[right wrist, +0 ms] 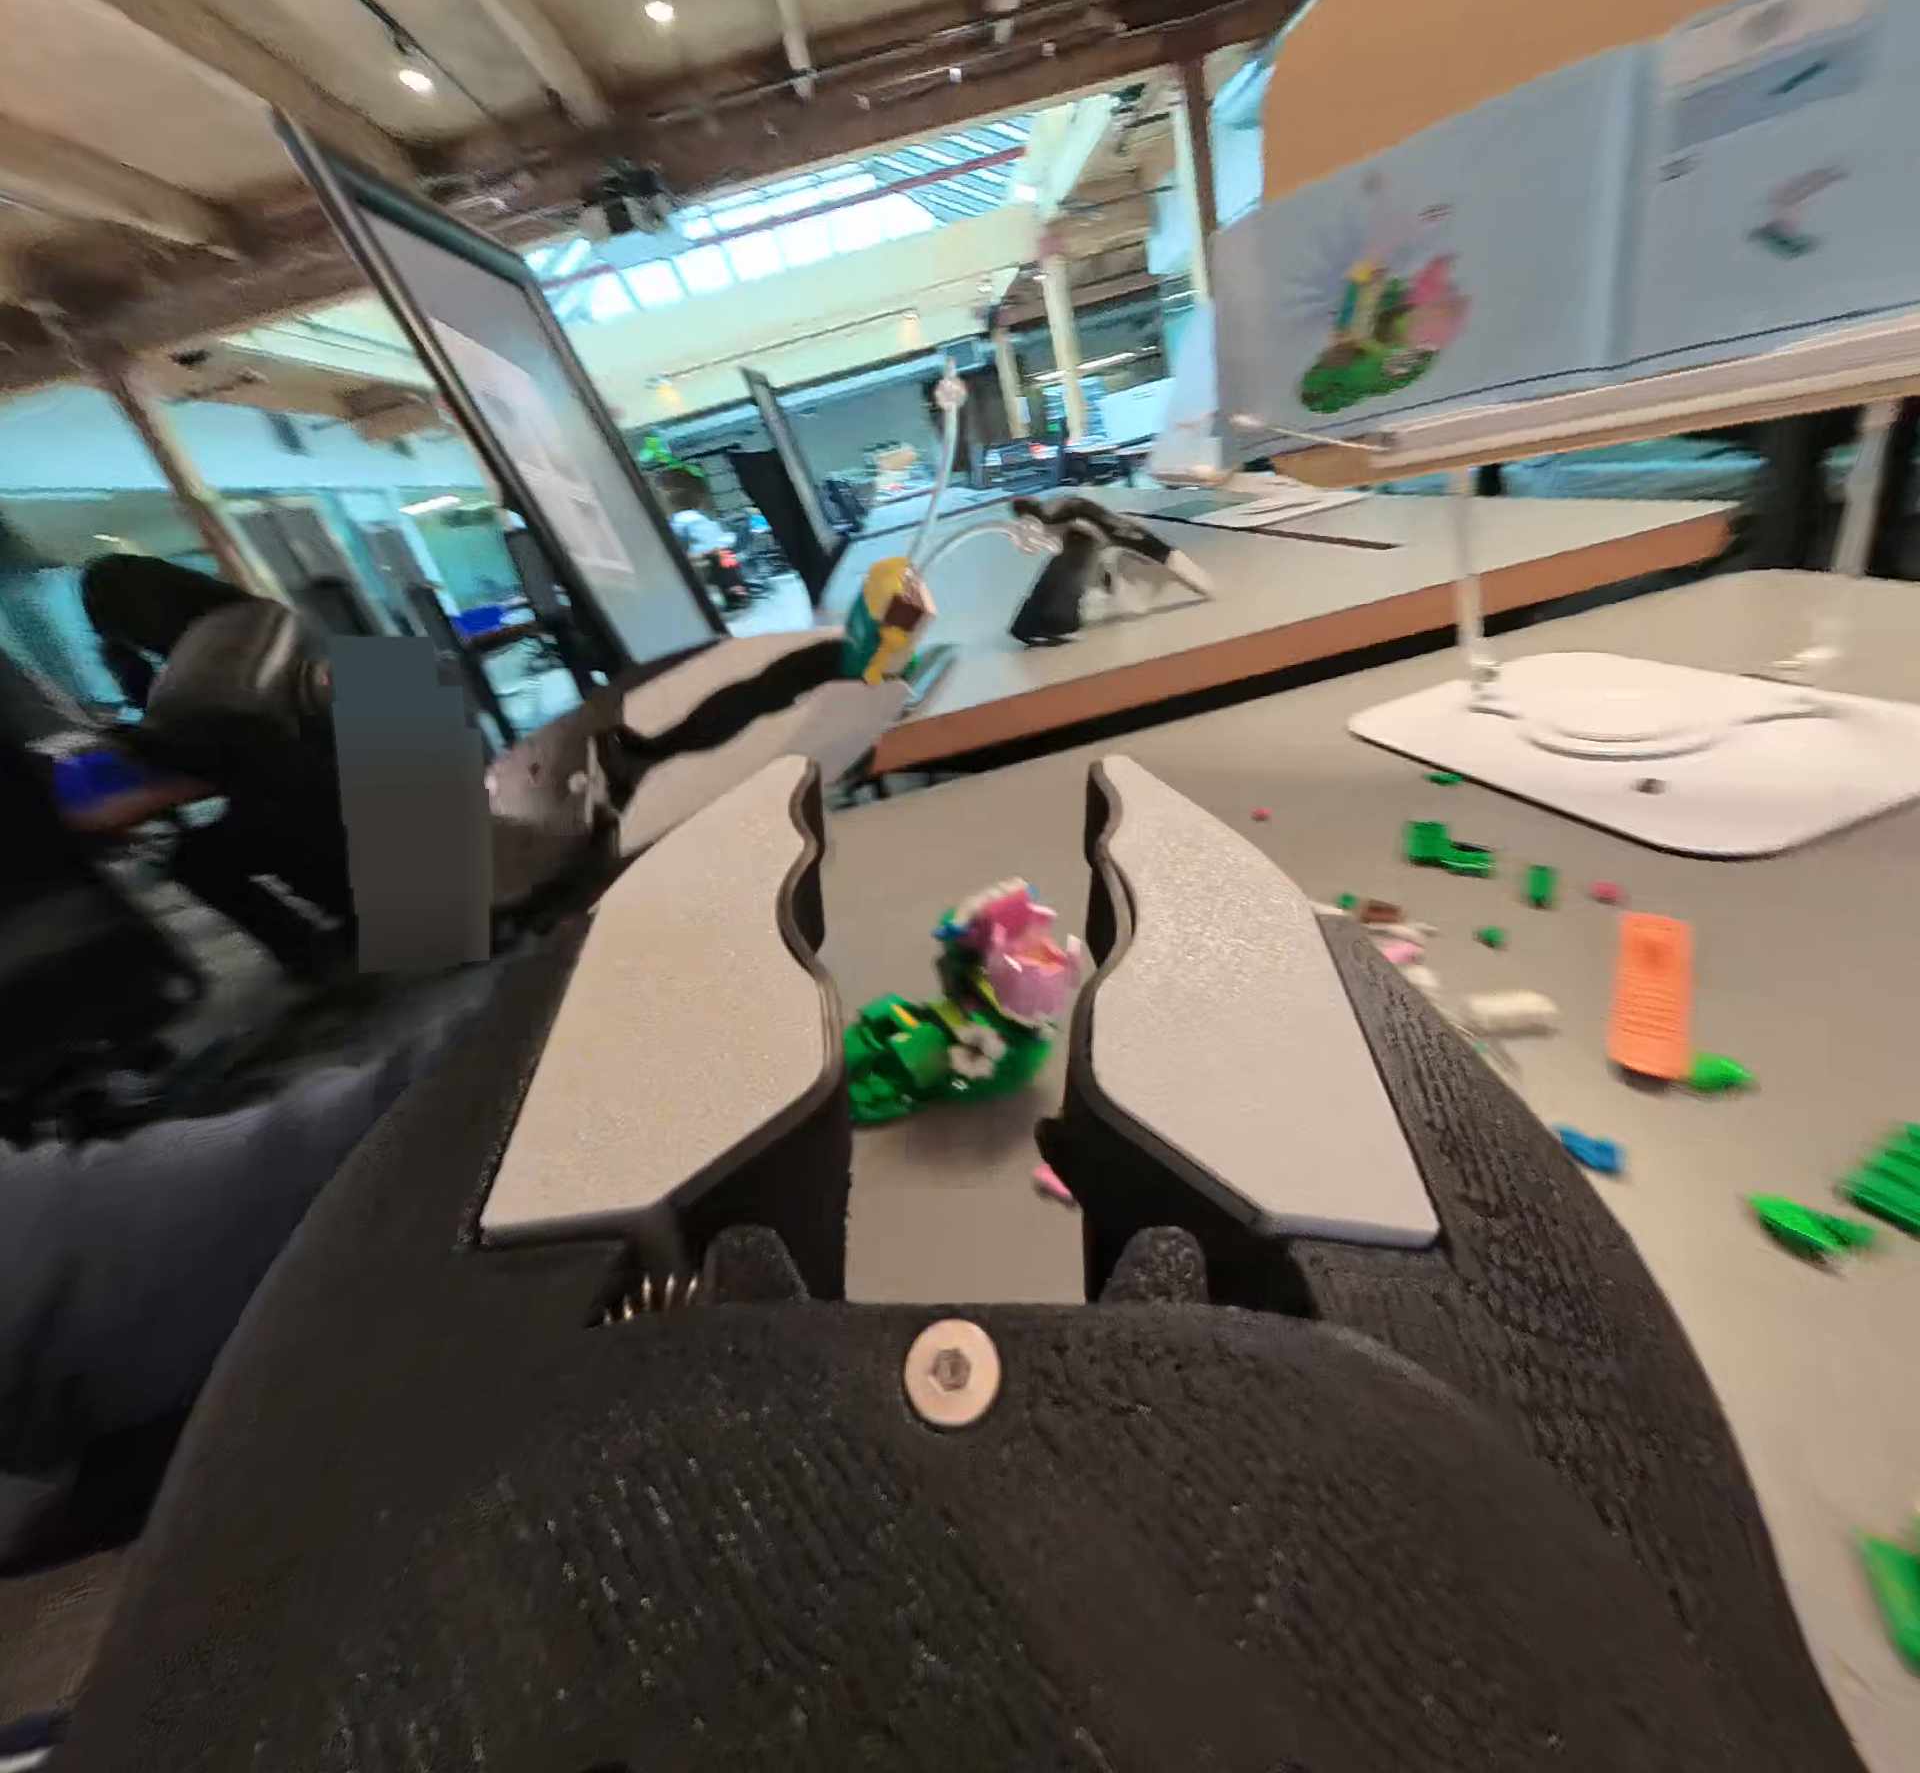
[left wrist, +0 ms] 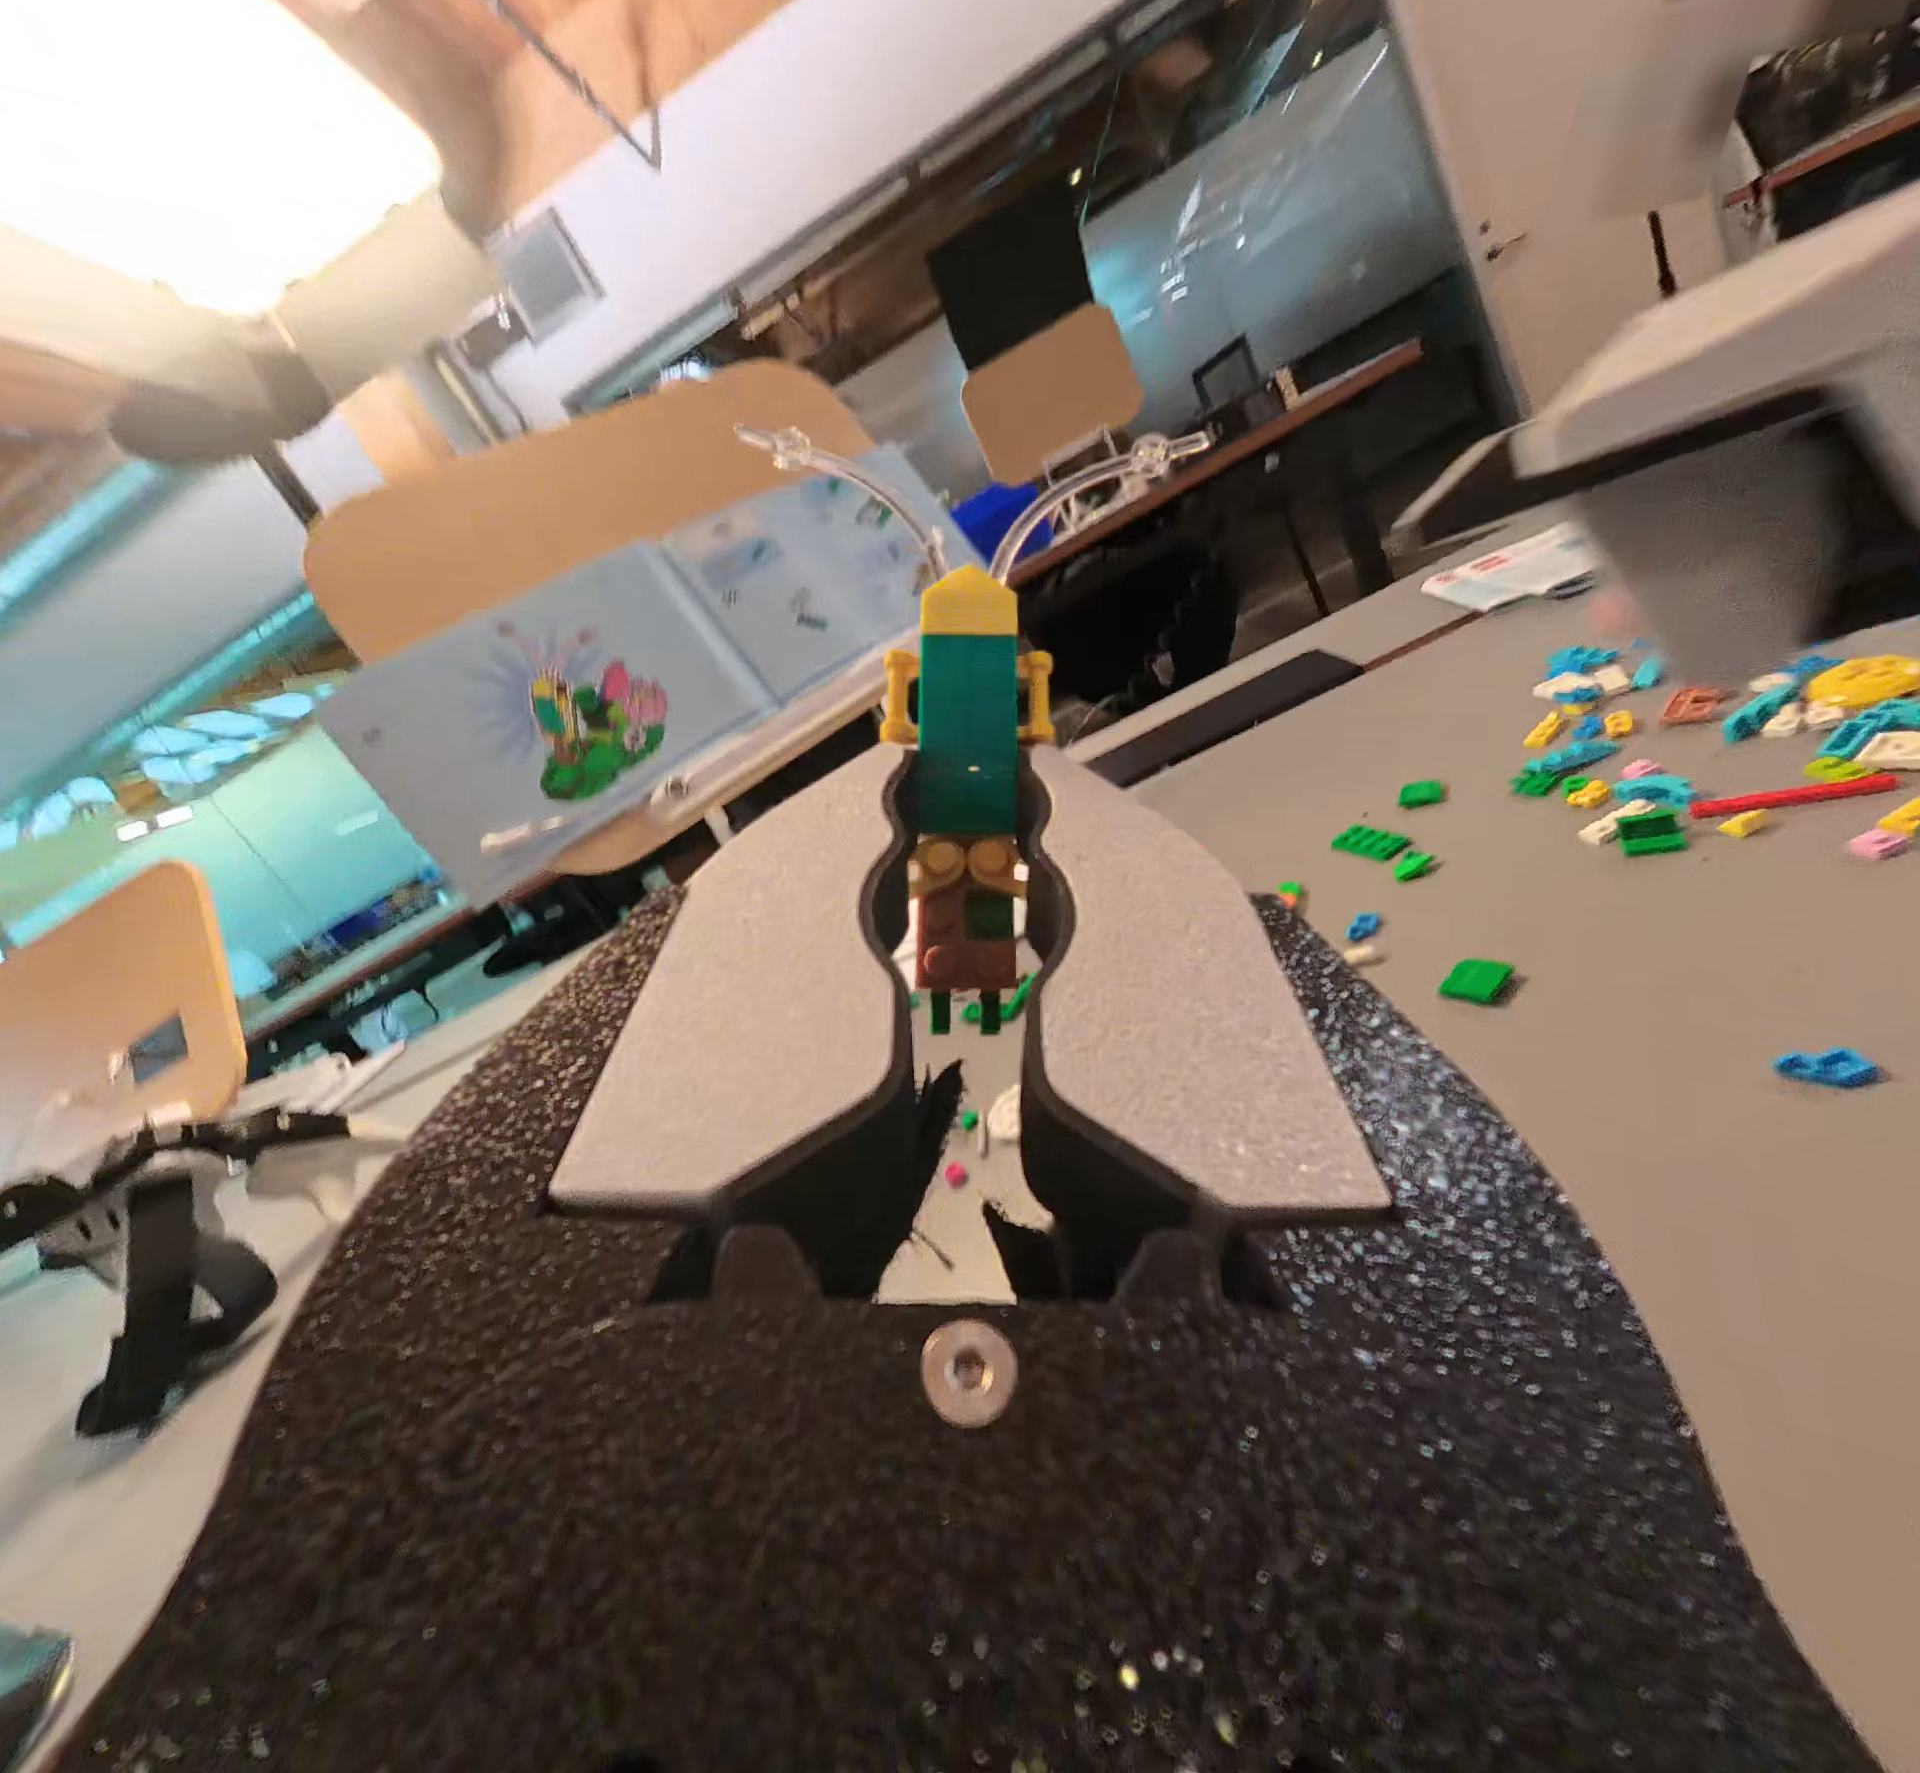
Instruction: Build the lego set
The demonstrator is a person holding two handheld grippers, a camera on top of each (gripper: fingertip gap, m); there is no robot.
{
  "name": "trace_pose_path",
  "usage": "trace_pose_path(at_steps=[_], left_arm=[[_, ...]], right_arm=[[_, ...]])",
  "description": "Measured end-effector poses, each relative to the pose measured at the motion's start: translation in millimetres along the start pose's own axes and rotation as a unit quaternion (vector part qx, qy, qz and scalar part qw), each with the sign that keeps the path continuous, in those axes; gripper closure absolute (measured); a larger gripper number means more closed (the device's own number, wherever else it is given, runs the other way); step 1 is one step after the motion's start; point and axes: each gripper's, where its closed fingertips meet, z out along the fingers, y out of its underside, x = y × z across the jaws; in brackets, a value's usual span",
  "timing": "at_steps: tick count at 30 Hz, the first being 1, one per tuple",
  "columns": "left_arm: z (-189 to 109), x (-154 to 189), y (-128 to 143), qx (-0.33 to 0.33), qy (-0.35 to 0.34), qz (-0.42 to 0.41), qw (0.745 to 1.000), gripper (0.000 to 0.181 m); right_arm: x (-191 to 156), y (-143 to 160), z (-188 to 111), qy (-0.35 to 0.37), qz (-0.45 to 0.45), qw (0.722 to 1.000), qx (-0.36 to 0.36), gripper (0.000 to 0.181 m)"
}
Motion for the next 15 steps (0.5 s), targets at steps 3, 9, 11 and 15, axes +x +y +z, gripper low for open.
trace_pose_path(at_steps=[3,9,11,15], left_arm=[[-4.3,13.9,-21.2,0.042,0.004,0.01,0.999,0.164],[-10.4,25.5,-37.3,0.086,-0.007,0.044,0.995,0.164],[-10.5,30.7,-37.8,0.089,-0.004,0.058,0.994,0.165],[-10.0,37.7,-39.9,0.095,0.0,0.067,0.993,0.165]], right_arm=[[-14.6,-2.6,23.8,-0.044,0.032,0.999,-0.001,0.129],[-37.9,-4.2,40.6,-0.119,0.065,0.991,0.007,0.135],[-42.5,-5.2,41.0,-0.135,0.062,0.989,0.014,0.143],[-40.5,-5.2,41.3,-0.132,0.047,0.99,0.02,0.158]])
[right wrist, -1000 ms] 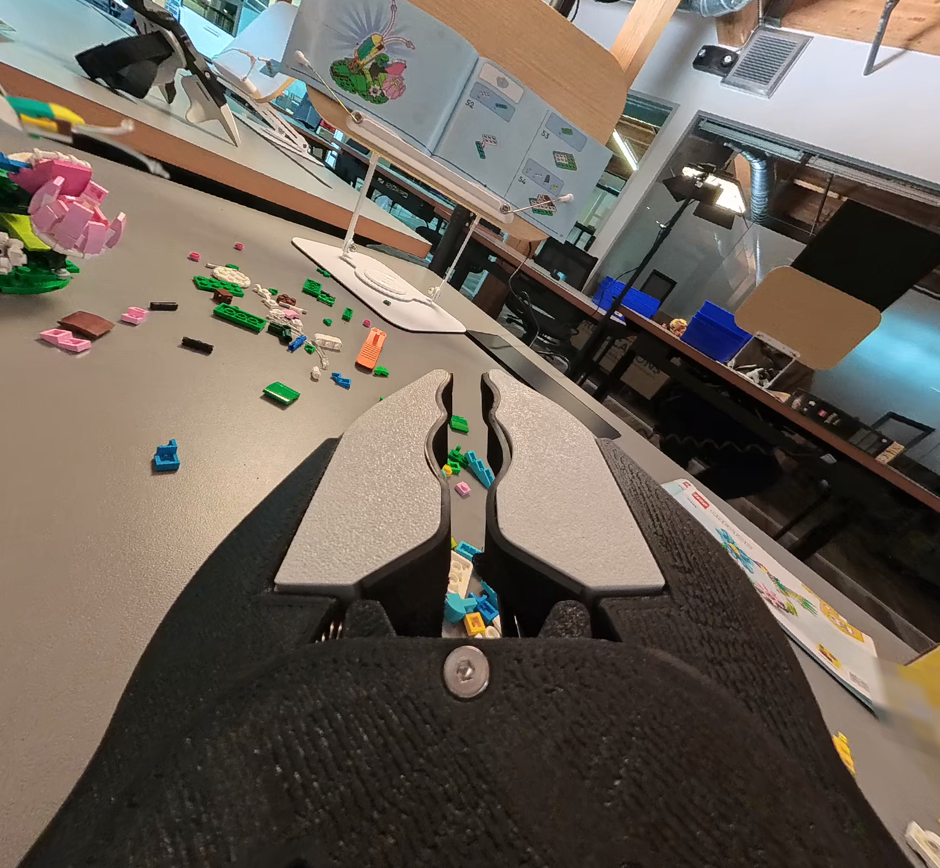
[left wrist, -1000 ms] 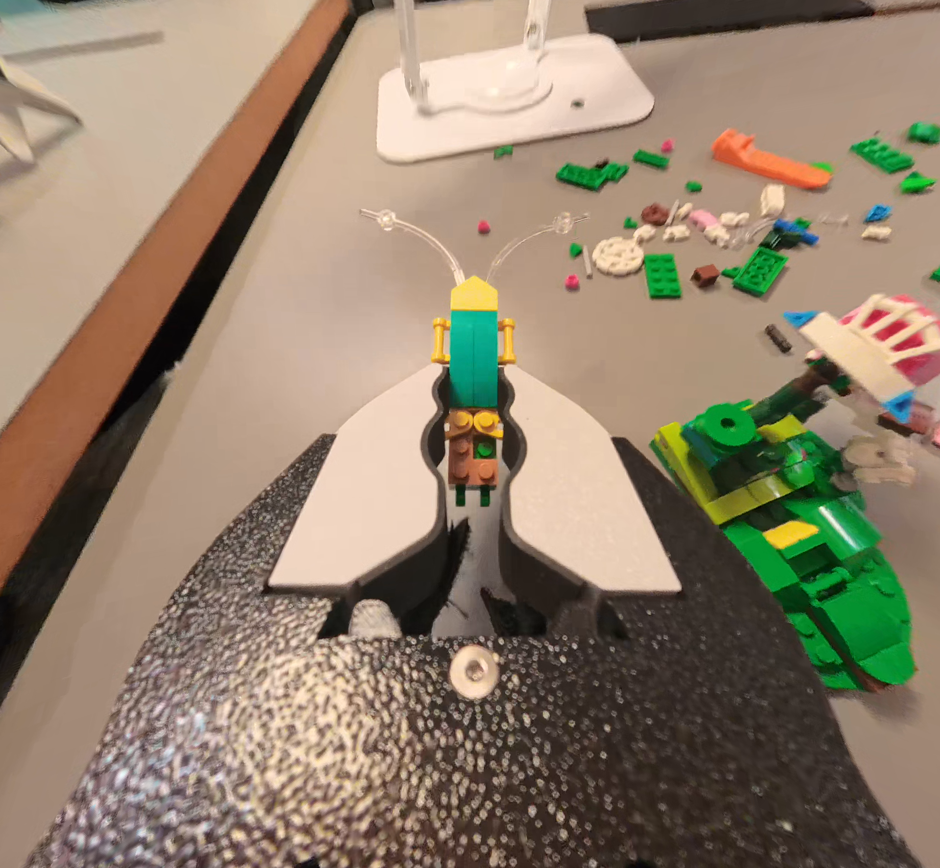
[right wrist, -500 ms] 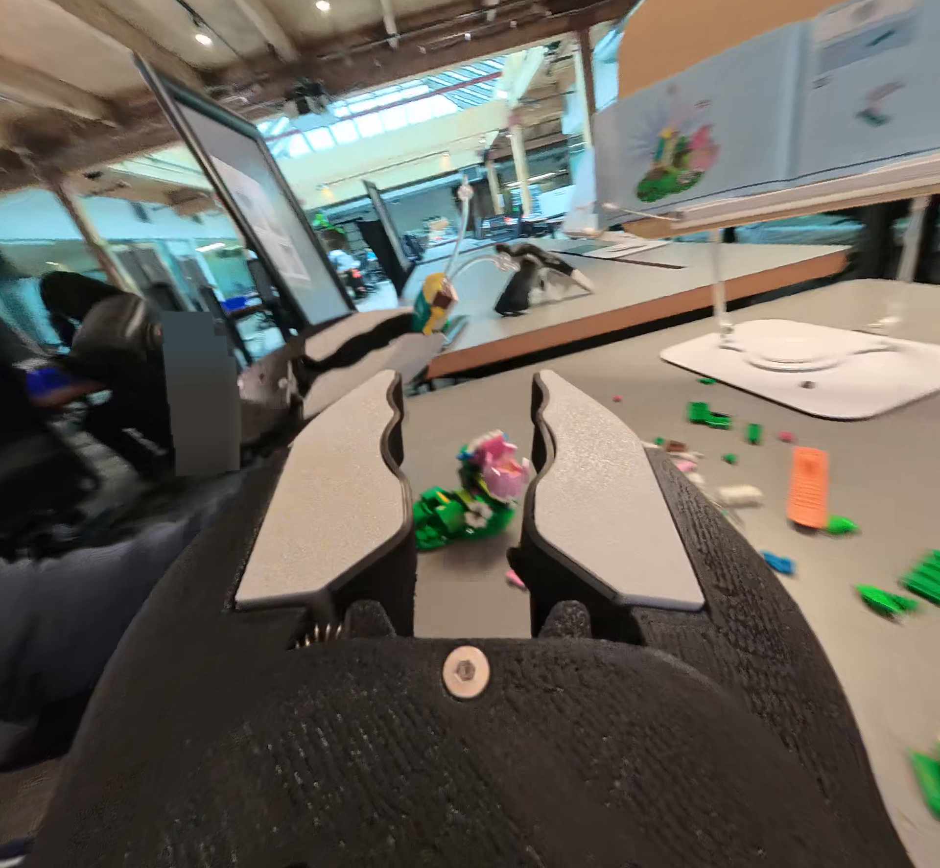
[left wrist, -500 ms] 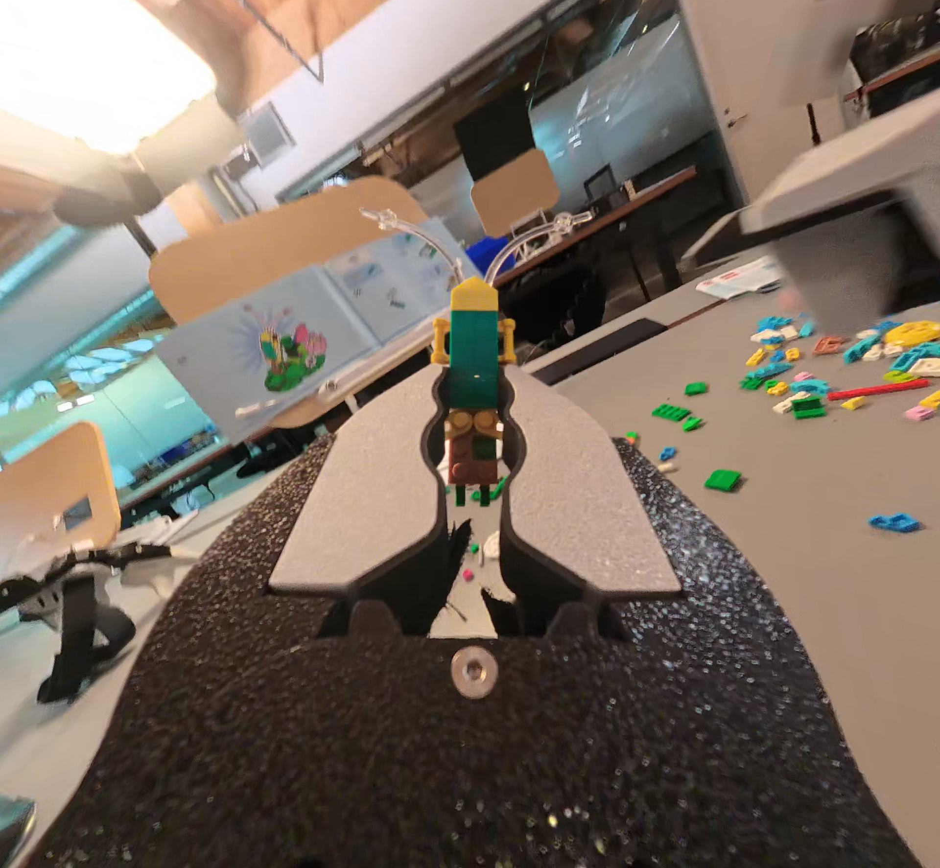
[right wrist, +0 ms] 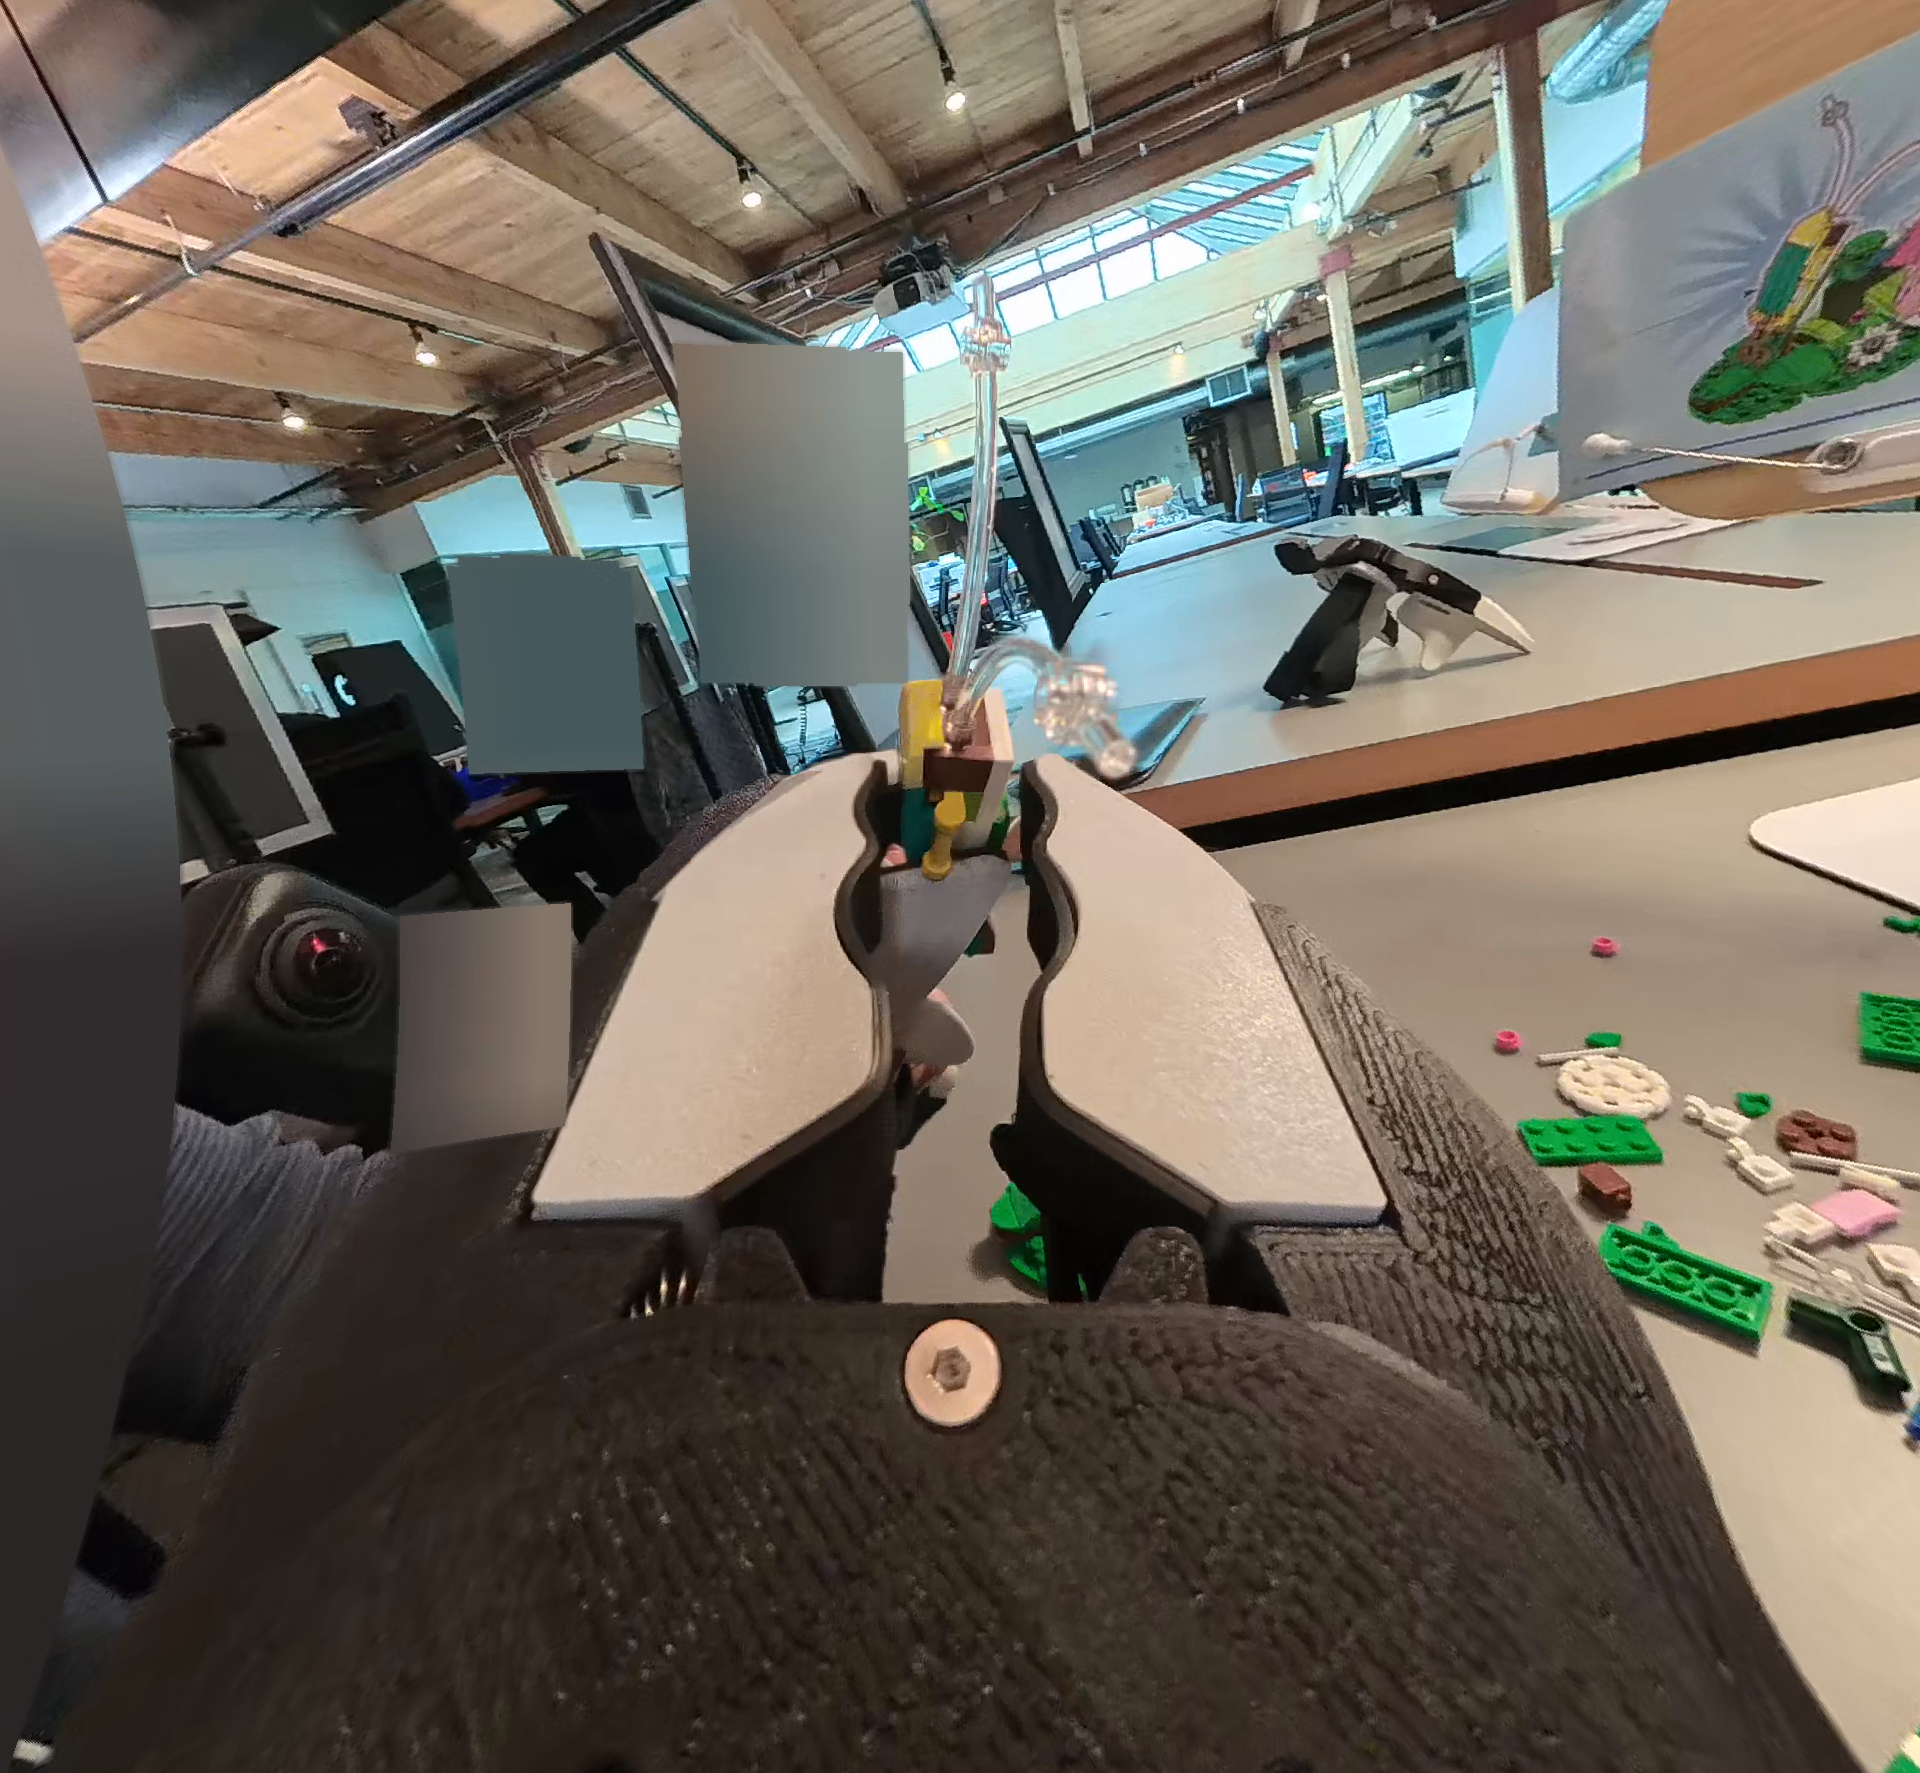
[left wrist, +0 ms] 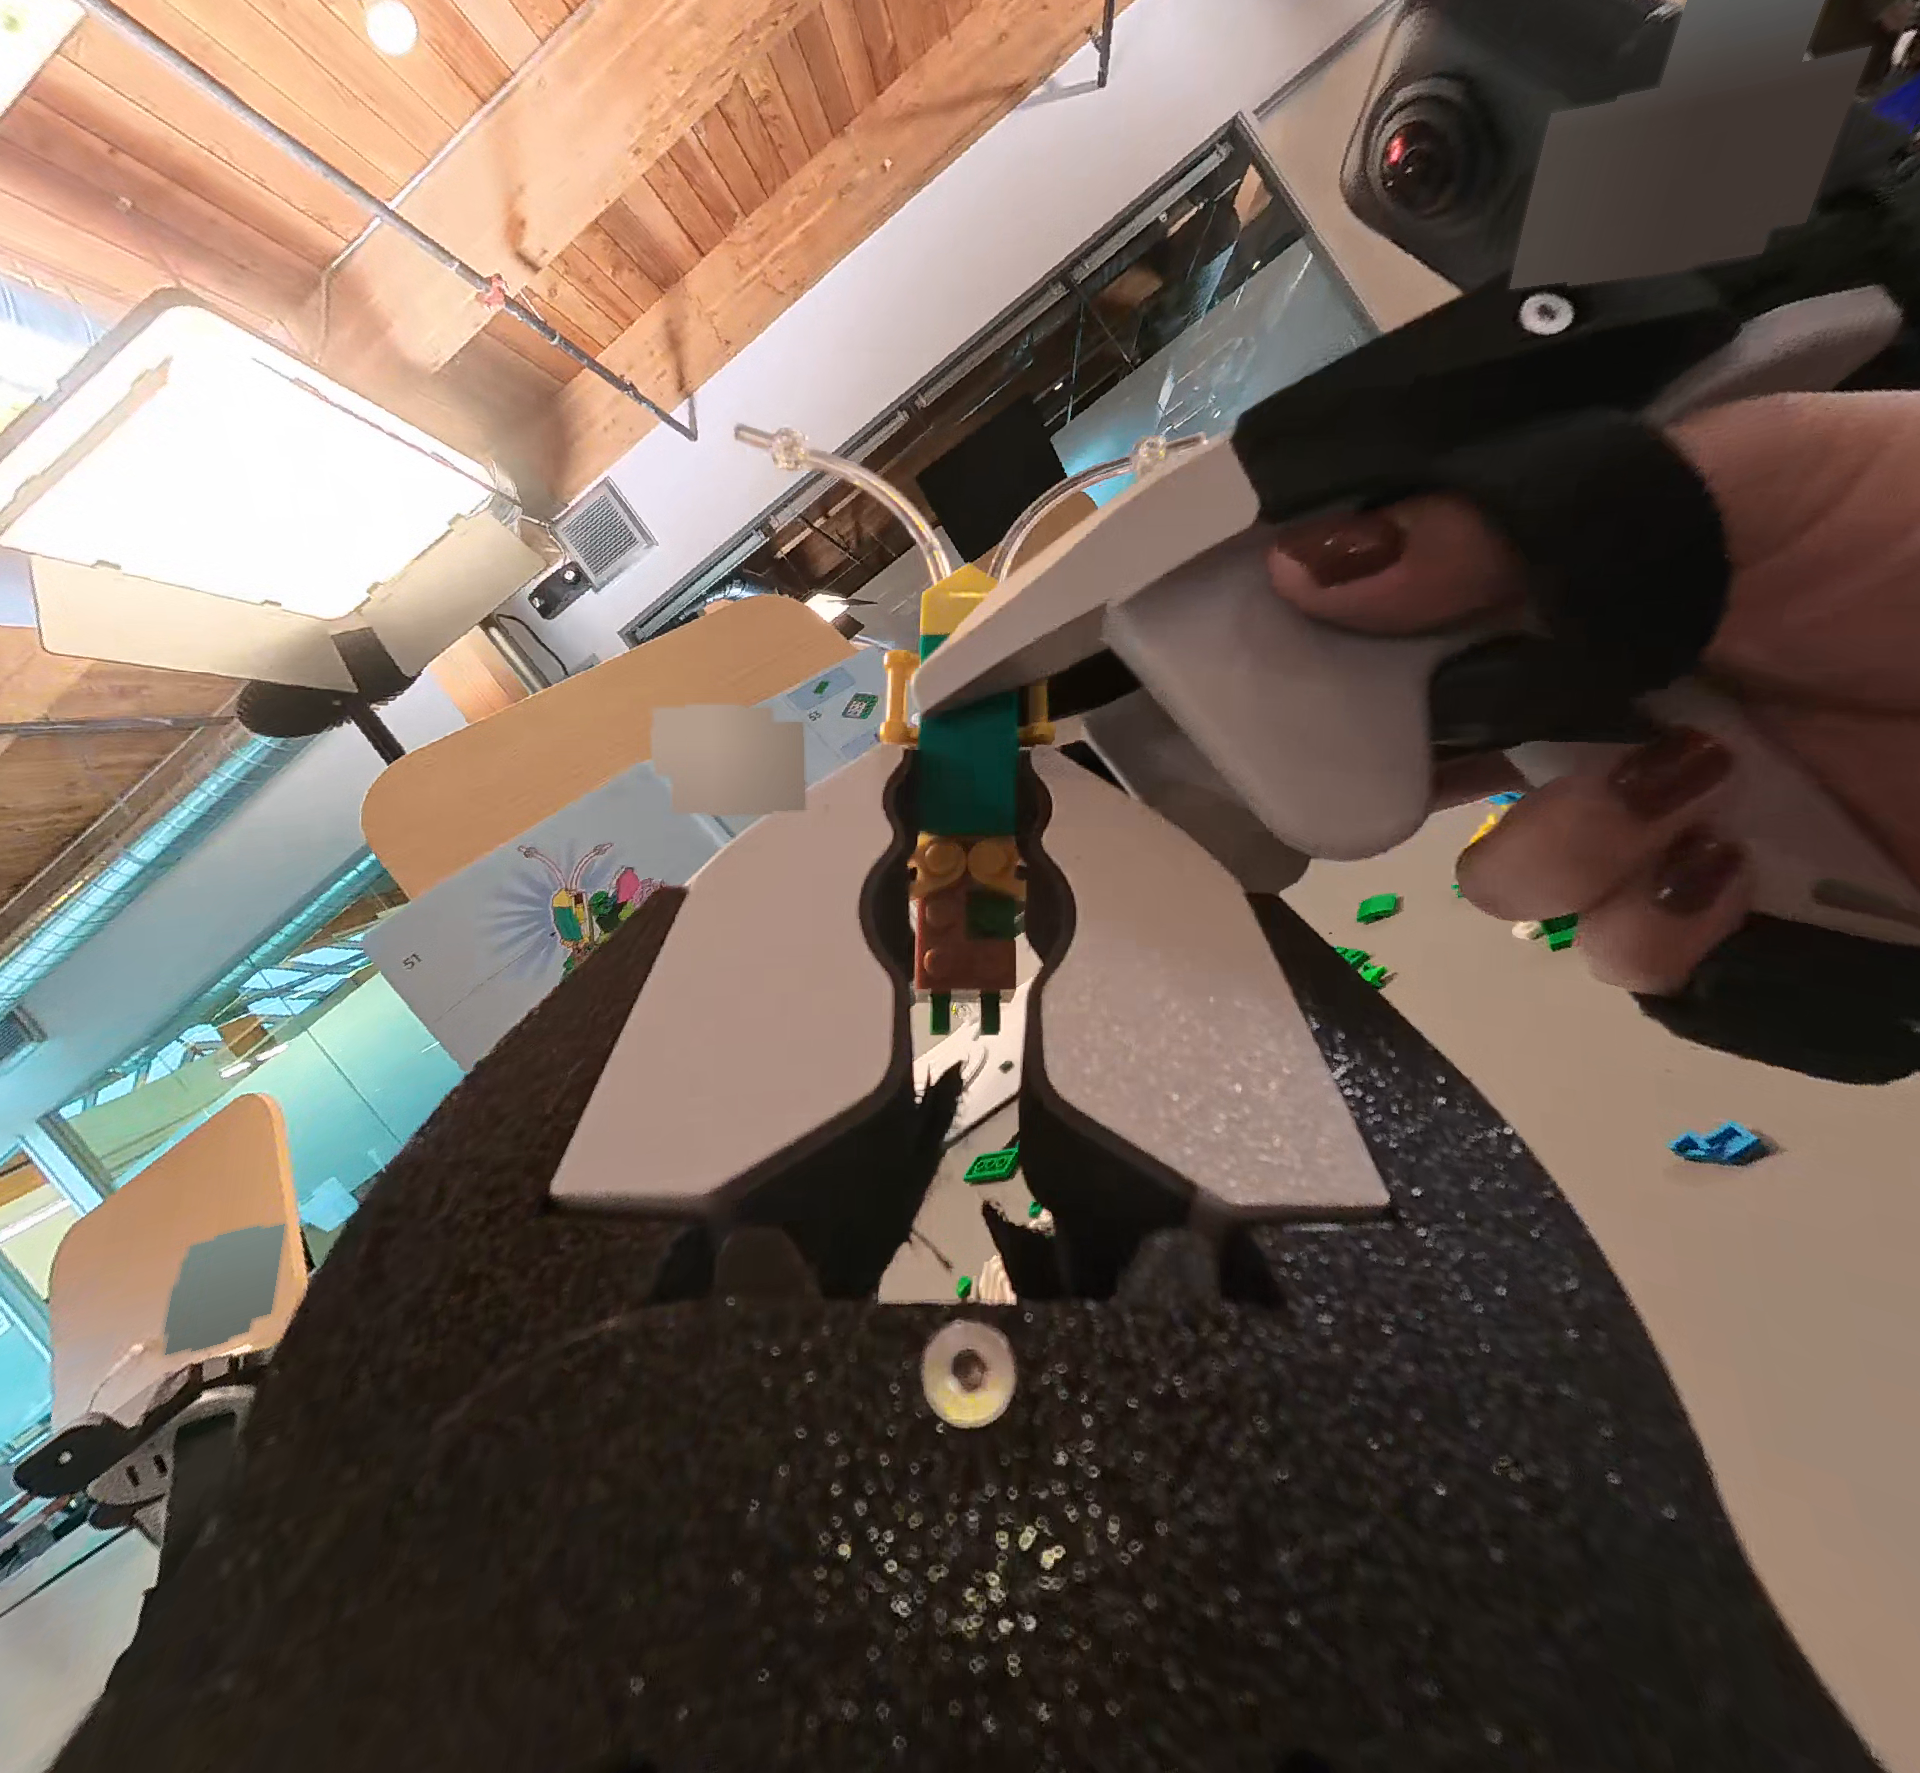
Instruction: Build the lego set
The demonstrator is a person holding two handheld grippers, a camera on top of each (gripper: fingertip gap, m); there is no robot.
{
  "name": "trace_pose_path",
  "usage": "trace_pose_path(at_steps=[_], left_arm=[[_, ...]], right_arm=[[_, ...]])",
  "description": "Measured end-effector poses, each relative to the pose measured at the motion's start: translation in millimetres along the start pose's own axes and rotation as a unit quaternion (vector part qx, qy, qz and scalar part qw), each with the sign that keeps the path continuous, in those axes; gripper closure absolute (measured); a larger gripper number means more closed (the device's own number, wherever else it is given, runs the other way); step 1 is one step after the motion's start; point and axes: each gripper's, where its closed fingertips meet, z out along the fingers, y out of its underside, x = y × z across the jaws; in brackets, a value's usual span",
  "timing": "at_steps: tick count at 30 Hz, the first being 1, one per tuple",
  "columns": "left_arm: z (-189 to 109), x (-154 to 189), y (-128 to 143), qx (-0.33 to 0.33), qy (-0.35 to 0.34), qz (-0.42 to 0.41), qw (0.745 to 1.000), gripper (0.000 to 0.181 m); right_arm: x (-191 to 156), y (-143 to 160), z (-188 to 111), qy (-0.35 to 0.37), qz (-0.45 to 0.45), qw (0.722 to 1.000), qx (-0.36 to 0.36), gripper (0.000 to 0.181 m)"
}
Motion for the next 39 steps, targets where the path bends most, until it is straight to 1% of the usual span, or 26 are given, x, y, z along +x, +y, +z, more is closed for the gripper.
trace_pose_path(at_steps=[4,7,9,11,12,16,19,21,22,23,24,26,27,30,35,39], left_arm=[[0.3,3.4,-1.2,0.004,0.002,0.001,1.0,0.165],[1.6,4.9,2.7,0.0,0.005,-0.009,1.0,0.164],[1.6,8.1,3.5,0.003,0.018,-0.024,1.0,0.147],[-0.6,8.6,1.5,0.005,0.023,-0.017,1.0,0.129],[-2.6,7.7,0.5,0.003,0.025,-0.012,1.0,0.126],[-18.4,3.1,2.2,-0.006,0.06,-0.009,0.998,0.125],[-36.8,-15.8,11.0,-0.02,0.059,-0.043,0.997,0.124],[-51.7,-32.4,24.9,-0.044,0.041,-0.072,0.996,0.124],[-59.3,-39.9,35.9,-0.067,0.028,-0.085,0.994,0.126],[-66.8,-49.4,51.0,-0.104,0.002,-0.097,0.99,0.132],[-74.0,-59.0,68.7,-0.155,-0.03,-0.101,0.982,0.136],[-83.9,-60.1,91.9,-0.237,-0.028,-0.112,0.965,0.134],[-86.9,-56.7,96.9,-0.256,-0.018,-0.128,0.958,0.135],[-92.7,-40.7,103.8,-0.277,0.012,-0.179,0.944,0.141],[-101.4,-12.1,121.0,-0.33,0.08,-0.182,0.923,0.144],[-110.4,5.7,123.3,-0.357,0.132,-0.212,0.9,0.146]], right_arm=[[-1.1,1.8,-0.1,-0.014,0.002,1.0,-0.007,0.162],[2.4,4.2,-0.3,-0.011,0.005,1.0,-0.023,0.162],[8.7,3.8,-1.8,0.0,0.017,0.999,-0.027,0.162],[17.9,0.3,-6.4,0.015,0.039,0.999,-0.019,0.163],[23.0,-1.2,-9.5,0.022,0.054,0.998,-0.013,0.163],[38.7,-1.1,-18.3,0.033,0.117,0.993,-0.002,0.163],[43.9,7.1,-19.6,0.036,0.124,0.992,-0.014,0.163],[45.0,12.2,-17.7,0.036,0.121,0.992,-0.022,0.163],[44.7,15.1,-15.7,0.035,0.118,0.992,-0.028,0.163],[44.0,18.9,-12.7,0.034,0.11,0.993,-0.038,0.163],[43.4,24.2,-9.2,0.035,0.098,0.993,-0.054,0.163],[40.9,35.2,-0.9,0.034,0.076,0.993,-0.088,0.163],[38.9,40.3,3.8,0.031,0.068,0.992,-0.102,0.163],[34.9,55.5,18.1,0.023,0.043,0.989,-0.141,0.163],[30.8,77.9,36.9,0.007,0.035,0.979,-0.2,0.163],[33.1,97.8,42.9,0.022,0.015,0.966,-0.257,0.163]])
